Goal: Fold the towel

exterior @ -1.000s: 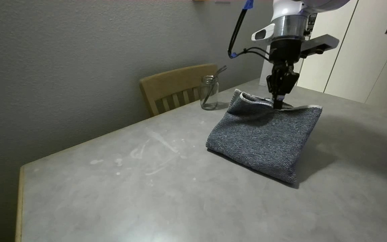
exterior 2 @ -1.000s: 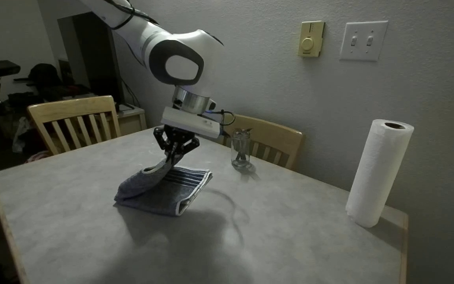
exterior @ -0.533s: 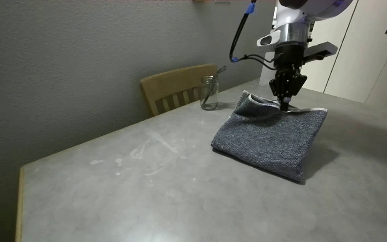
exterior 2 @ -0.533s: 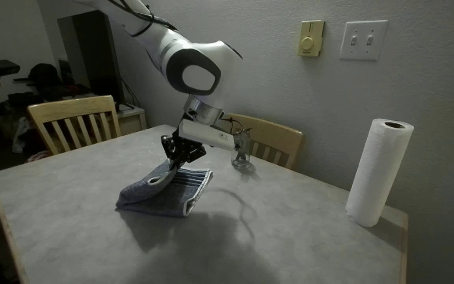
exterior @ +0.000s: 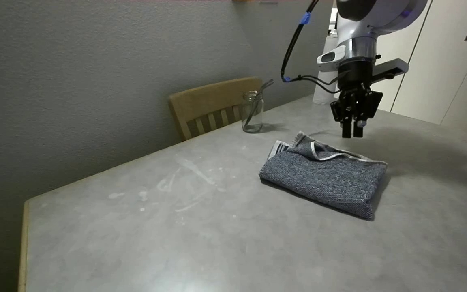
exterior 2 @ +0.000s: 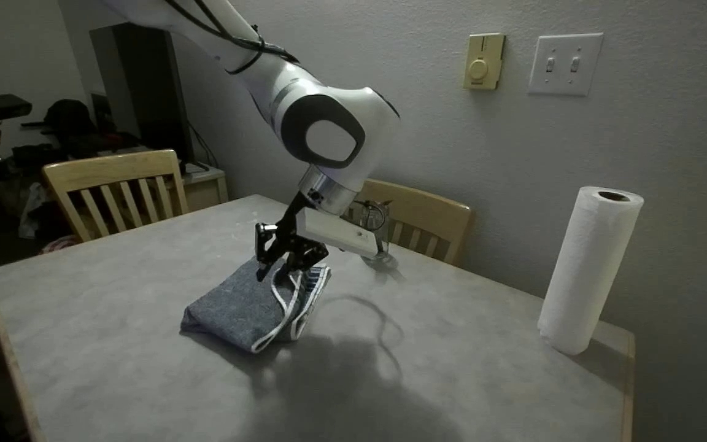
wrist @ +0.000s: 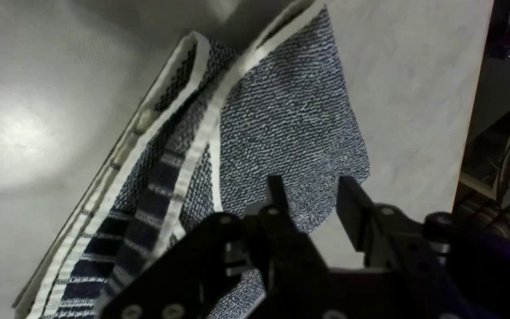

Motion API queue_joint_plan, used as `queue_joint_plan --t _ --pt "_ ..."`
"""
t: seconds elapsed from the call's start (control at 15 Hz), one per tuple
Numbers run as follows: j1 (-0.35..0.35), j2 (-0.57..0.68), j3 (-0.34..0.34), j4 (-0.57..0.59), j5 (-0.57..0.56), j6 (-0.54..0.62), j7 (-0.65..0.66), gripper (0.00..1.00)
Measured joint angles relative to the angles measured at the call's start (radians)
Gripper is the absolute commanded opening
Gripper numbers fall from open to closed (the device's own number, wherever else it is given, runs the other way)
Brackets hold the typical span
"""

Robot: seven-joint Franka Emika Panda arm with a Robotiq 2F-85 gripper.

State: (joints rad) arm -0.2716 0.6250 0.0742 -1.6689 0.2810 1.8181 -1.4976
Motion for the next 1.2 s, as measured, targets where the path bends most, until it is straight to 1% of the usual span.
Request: queue_joint_plan --t 0.2,0.33,0.53,0.67,0.93,1.13,1.2 --pt "0.004 0.0 -0.001 0.015 -0.01 -0.026 -0.002 0.88" --pt "0.014 -0.005 -0.001 0.018 -0.025 -0.036 -0.002 0.99" --pt "0.041 -0.024 -0.001 0.017 -0.049 -0.058 0.003 1.0" --pt "0.068 -0.05 -0.002 0.001 -0.058 -0.063 0.056 1.0" --pt "0.141 -0.139 -0.015 -0.081 -0.096 -0.06 0.315 1.0" --pt "0.182 -0.216 -0.017 -0.139 -0.129 -0.059 0.515 1.0" --pt "0.192 -0.236 -0.017 -0.152 -0.136 -0.059 0.559 1.0"
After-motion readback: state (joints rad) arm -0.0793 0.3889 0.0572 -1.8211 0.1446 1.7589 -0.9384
